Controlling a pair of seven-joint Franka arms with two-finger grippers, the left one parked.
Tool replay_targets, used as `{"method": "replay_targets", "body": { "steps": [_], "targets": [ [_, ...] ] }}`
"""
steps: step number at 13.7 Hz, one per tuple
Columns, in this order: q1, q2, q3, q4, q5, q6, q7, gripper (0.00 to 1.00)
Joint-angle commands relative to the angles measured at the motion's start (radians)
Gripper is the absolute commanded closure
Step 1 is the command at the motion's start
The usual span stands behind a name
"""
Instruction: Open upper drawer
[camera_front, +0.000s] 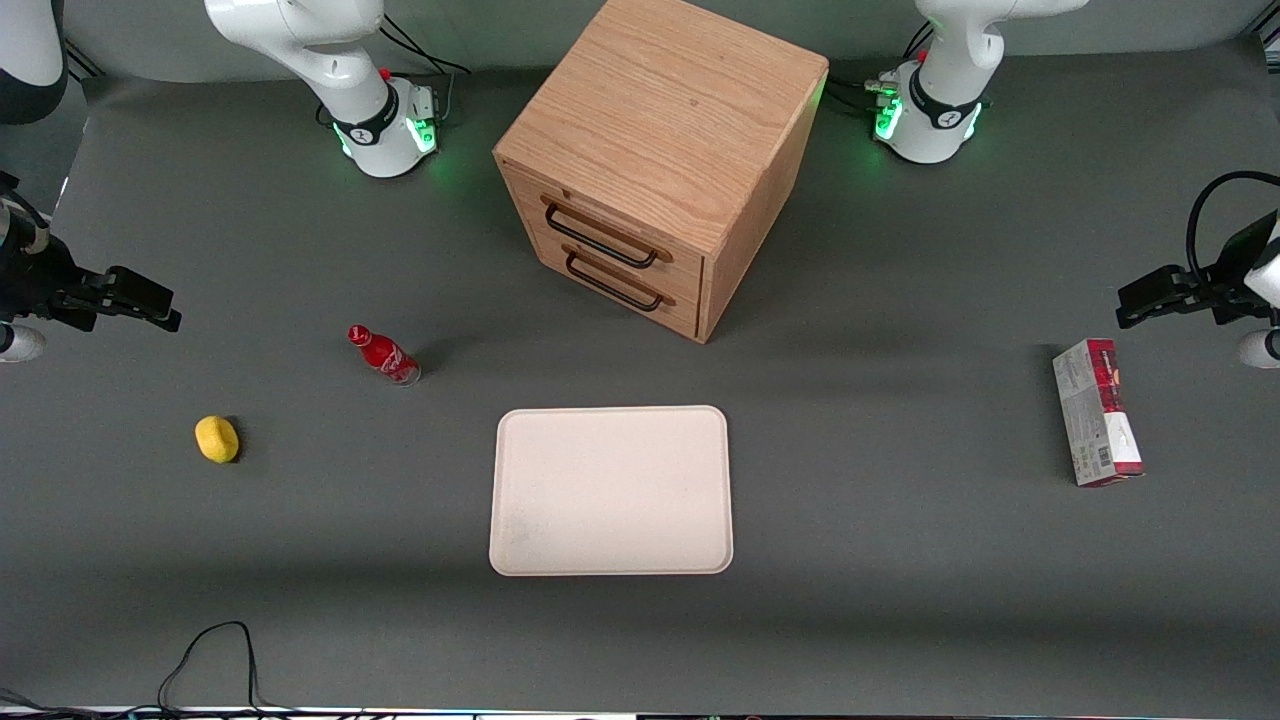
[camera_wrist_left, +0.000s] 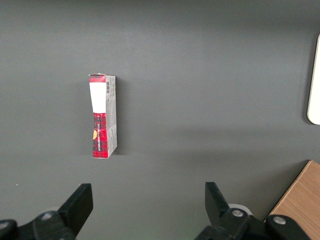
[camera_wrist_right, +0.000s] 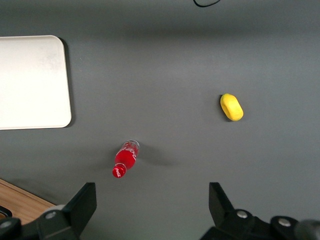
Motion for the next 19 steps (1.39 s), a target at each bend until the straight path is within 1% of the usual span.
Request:
{"method": "replay_targets", "body": {
  "steps": [1, 6, 8, 11, 13, 15, 16, 19],
  "targets": [
    [0.005, 0.007, -0.005, 0.019, -0.013, -0.022, -0.023, 0.00],
    [0.006, 0.010, 0.001, 0.029, -0.010, -0.022, -0.027, 0.00],
    [0.024, 0.013, 0.003, 0.029, -0.002, -0.022, -0.028, 0.00],
    [0.110, 0.030, 0.003, 0.038, 0.001, -0.016, -0.084, 0.00],
    [0.181, 0.068, 0.003, 0.067, 0.021, -0.011, -0.126, 0.00],
    [0.256, 0.108, 0.003, 0.103, 0.059, -0.014, -0.132, 0.00],
    [0.293, 0.125, 0.003, 0.115, 0.067, -0.011, -0.135, 0.00],
    [0.424, 0.177, 0.006, 0.160, 0.067, -0.011, -0.134, 0.00]
  ]
}}
